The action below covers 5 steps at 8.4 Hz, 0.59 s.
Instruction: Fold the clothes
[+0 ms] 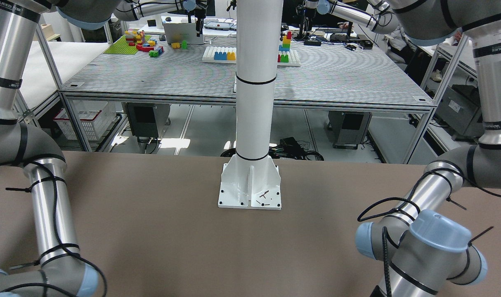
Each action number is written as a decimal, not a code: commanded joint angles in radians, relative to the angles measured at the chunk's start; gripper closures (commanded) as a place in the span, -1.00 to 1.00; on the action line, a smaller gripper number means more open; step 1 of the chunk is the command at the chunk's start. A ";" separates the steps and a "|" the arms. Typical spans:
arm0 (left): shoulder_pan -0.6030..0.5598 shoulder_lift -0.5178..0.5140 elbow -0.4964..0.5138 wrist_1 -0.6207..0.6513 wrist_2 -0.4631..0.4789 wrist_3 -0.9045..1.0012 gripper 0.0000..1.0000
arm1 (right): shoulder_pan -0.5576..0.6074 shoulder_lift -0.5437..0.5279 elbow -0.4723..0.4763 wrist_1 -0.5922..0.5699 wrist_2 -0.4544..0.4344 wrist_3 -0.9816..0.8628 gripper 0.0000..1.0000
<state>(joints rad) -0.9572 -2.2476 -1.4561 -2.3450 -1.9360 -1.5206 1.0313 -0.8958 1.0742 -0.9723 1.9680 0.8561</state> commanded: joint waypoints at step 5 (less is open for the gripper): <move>-0.209 0.150 -0.064 0.244 -0.072 0.465 -0.88 | 0.451 -0.261 0.179 -0.300 0.138 -0.730 -0.90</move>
<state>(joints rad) -1.0565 -2.1798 -1.4714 -2.2608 -1.9639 -1.3553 1.3697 -1.0878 1.2427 -1.2012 2.2361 0.4132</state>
